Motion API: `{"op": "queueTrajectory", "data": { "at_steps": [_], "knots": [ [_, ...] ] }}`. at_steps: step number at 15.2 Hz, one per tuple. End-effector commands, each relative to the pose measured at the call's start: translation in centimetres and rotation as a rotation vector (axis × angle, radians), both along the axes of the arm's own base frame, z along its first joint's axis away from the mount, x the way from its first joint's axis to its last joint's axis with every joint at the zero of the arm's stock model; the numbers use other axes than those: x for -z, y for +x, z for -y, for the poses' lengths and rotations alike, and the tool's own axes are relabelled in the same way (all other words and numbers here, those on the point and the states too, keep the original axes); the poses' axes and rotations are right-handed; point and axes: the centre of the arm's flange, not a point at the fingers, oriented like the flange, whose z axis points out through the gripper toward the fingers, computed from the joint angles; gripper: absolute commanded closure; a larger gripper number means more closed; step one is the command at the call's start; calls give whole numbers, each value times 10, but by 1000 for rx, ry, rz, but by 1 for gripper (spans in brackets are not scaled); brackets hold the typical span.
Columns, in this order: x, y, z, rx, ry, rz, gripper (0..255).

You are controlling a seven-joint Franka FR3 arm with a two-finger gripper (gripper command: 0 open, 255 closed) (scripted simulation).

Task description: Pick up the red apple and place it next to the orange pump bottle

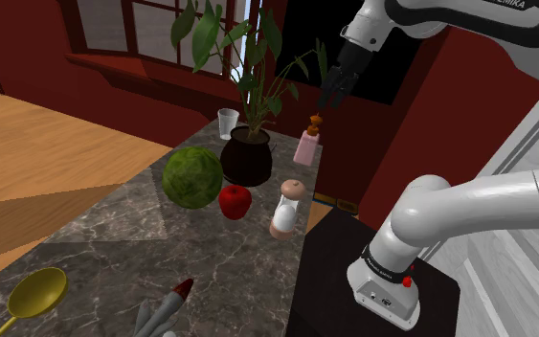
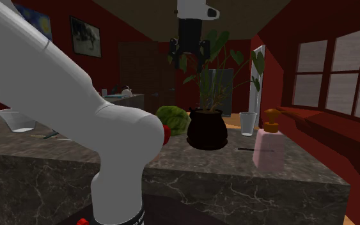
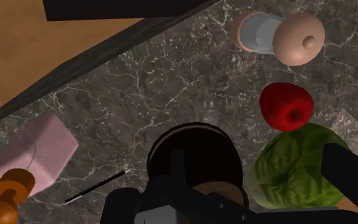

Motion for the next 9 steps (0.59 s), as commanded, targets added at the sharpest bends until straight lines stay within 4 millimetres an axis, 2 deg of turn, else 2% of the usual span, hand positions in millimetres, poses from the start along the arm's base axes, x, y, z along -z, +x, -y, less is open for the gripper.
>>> {"op": "queueTrajectory", "data": {
  "at_steps": [1,9],
  "knots": [
    [0,0,0,0,0,0,0],
    [67,38,-74,-52,-22,-2,0]
  ]
}}
